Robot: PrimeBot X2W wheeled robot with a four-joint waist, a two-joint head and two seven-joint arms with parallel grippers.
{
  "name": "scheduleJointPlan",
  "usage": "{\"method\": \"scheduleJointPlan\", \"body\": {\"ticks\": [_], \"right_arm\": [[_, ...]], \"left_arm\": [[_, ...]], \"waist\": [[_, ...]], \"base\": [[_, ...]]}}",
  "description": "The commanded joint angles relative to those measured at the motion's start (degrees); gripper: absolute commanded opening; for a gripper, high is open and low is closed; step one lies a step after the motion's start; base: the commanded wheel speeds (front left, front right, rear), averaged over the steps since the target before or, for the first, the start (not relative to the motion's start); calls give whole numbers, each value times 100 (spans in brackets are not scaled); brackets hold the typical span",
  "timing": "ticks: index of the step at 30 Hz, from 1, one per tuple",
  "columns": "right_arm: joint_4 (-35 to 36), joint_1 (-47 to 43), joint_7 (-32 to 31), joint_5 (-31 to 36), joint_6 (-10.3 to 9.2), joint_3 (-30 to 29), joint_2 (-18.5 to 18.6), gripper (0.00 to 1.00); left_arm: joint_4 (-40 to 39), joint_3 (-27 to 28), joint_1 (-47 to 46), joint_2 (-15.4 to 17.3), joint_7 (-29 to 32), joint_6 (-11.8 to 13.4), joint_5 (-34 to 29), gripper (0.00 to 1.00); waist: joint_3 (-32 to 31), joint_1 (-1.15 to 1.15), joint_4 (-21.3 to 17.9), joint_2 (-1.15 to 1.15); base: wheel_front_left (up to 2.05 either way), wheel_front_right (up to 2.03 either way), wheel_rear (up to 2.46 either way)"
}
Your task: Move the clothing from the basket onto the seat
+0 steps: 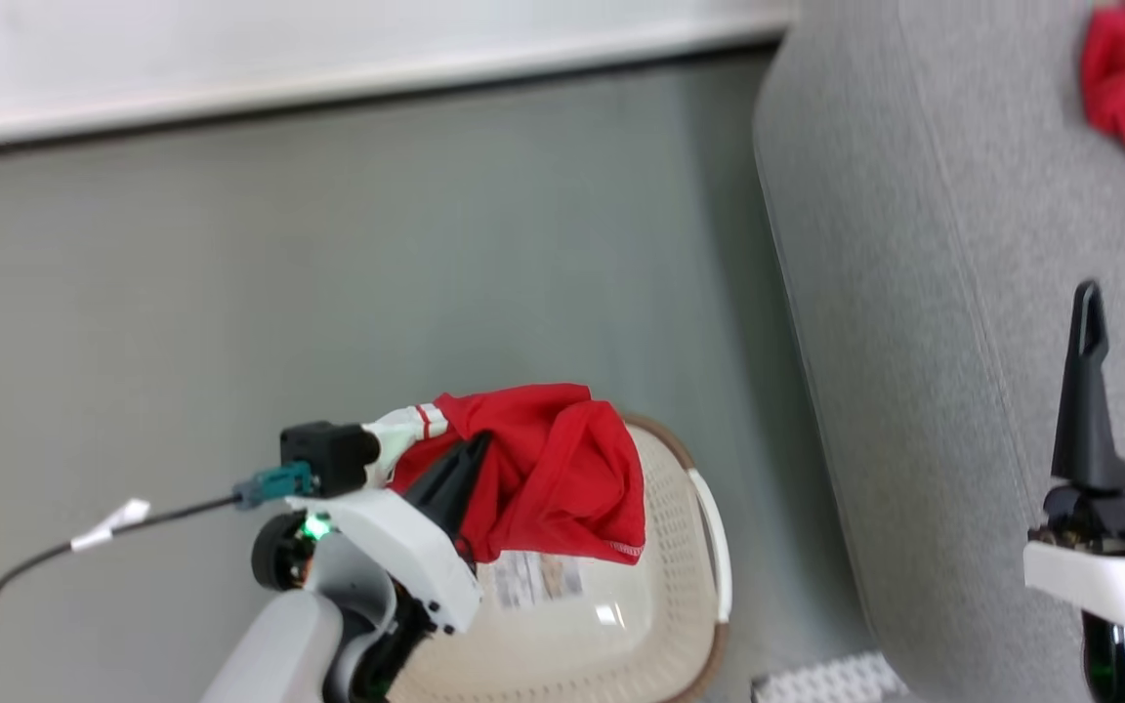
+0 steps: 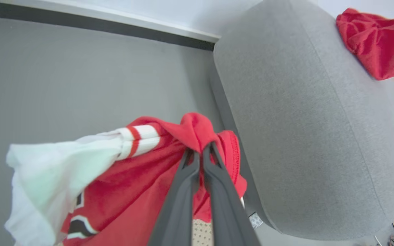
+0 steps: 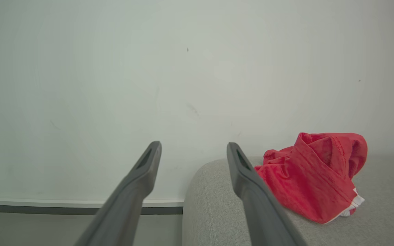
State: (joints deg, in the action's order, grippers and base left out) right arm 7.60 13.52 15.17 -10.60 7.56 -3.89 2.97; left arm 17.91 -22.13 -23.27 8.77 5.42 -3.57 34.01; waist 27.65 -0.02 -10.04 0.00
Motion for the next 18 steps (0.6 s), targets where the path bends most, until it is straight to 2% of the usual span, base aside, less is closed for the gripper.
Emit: {"method": "scheduleJointPlan", "body": {"ticks": [1,8,18], "right_arm": [[-60,-140,-6,15,-15,-17,35,100],[-346,-494,-6,73,-15,130,184,100],[-841,-844,-6,33,-15,617,361,100]], "left_arm": [[-72,32,136,-23,-95,-10,101,0],[-396,95,474,-103,-385,18,225,0],[-1003,132,847,4,-666,112,141,0]], "waist": [[-554,2,321,0],[-1246,2,505,0],[-2114,2,580,0]], "base": [[0,0,0],[0,0,0],[0,0,0]]}}
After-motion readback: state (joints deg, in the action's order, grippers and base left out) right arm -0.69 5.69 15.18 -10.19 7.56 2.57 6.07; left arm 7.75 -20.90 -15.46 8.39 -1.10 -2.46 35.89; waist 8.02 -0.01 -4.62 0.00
